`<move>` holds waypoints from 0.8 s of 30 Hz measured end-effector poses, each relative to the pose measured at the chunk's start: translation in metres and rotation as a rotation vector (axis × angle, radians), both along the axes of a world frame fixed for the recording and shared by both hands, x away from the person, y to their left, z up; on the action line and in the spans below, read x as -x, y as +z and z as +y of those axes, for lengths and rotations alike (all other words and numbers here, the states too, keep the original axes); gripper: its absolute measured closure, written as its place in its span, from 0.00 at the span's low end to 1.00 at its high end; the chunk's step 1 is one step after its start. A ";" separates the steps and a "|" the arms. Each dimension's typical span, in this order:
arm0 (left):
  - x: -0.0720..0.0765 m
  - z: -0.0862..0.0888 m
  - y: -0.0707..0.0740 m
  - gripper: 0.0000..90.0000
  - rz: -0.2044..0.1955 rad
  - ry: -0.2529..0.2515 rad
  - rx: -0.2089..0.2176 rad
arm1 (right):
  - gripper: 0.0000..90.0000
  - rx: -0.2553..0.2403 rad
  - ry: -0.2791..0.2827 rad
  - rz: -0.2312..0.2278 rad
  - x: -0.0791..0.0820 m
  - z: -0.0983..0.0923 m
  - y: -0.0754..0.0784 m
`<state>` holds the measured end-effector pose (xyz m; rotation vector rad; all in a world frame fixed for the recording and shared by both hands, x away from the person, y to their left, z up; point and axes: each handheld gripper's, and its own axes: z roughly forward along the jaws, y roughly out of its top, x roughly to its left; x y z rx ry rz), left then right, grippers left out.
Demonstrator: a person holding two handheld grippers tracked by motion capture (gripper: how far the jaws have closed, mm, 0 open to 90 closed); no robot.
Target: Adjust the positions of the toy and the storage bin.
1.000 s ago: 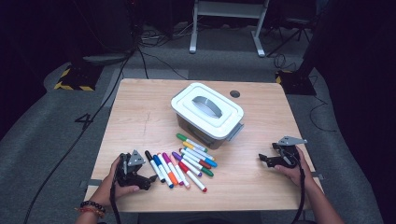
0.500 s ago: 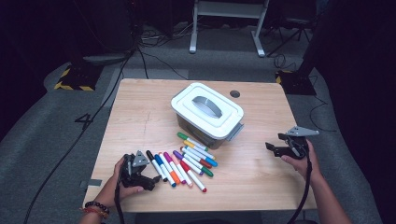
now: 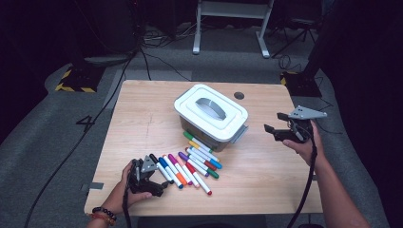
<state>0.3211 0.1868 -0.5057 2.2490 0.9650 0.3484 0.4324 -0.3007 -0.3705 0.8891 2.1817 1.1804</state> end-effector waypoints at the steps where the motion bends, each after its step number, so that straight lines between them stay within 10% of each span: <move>1: 0.000 -0.001 0.000 0.00 0.001 -0.001 0.000 | 0.29 -0.006 0.014 -0.004 -0.001 0.004 0.004; 24: 0.005 -0.025 0.000 0.00 0.000 -0.014 -0.001 | 0.28 0.023 0.192 0.002 -0.039 0.112 0.034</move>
